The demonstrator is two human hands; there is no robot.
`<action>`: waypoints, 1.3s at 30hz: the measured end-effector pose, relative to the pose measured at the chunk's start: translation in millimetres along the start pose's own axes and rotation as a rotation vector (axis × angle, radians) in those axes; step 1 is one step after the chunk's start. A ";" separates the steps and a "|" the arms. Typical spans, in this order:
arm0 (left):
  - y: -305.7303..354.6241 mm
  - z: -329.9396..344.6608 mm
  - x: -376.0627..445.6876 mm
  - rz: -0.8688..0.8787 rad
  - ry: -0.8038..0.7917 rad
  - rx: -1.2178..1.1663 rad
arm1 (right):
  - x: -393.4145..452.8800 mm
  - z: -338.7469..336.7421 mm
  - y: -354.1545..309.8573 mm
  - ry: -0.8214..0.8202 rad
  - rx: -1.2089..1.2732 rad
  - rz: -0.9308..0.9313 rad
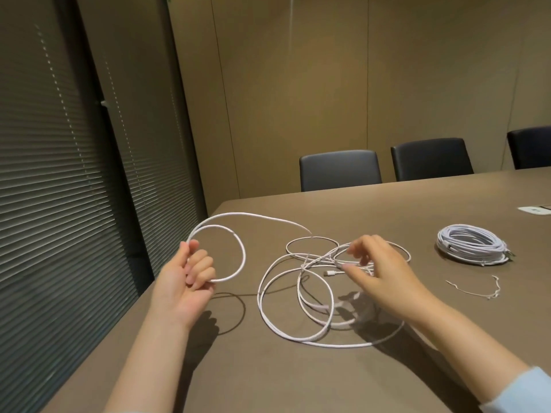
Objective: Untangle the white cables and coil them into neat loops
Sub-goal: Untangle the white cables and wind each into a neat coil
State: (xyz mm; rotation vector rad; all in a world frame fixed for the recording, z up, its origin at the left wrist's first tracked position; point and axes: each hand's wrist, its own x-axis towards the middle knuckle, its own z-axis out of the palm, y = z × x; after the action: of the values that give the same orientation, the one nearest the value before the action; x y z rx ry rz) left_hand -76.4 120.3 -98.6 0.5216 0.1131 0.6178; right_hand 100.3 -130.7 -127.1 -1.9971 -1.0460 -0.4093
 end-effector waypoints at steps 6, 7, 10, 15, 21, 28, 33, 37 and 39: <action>-9.7 8.9 -2.4 -0.064 -0.029 0.067 | -0.3 21.2 -19.2 -0.062 0.108 0.086; -10.8 10.3 -3.1 -0.069 -0.036 0.079 | 2.3 22.7 -20.7 -0.063 0.114 0.097; -13.5 14.8 -6.4 -0.119 -0.091 0.092 | 13.5 27.7 -23.8 -0.084 0.134 0.119; -10.5 16.1 -8.8 -0.262 -0.288 -0.012 | 22.0 43.1 -27.5 -0.144 0.158 0.159; 9.4 7.6 -9.4 -0.227 -0.331 -0.234 | 15.7 46.0 -21.6 -0.245 0.121 0.120; 0.3 20.5 -12.3 0.037 -0.146 0.032 | 11.1 39.7 -42.5 -0.109 0.567 0.261; -22.5 28.3 -10.9 0.055 -0.092 0.241 | 4.9 32.0 -72.2 -0.147 0.813 0.477; -38.9 34.4 -15.1 0.112 -0.078 0.462 | -4.0 35.6 -79.0 -0.242 0.663 0.484; -44.6 36.8 -18.1 0.126 -0.098 0.548 | -6.1 38.0 -79.3 -0.273 0.433 0.413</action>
State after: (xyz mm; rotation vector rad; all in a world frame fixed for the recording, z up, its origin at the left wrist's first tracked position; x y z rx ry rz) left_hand -58.4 63.1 -89.9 1.0943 0.1591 0.6837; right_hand 30.3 -79.0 -112.6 -1.8324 -0.7676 0.2960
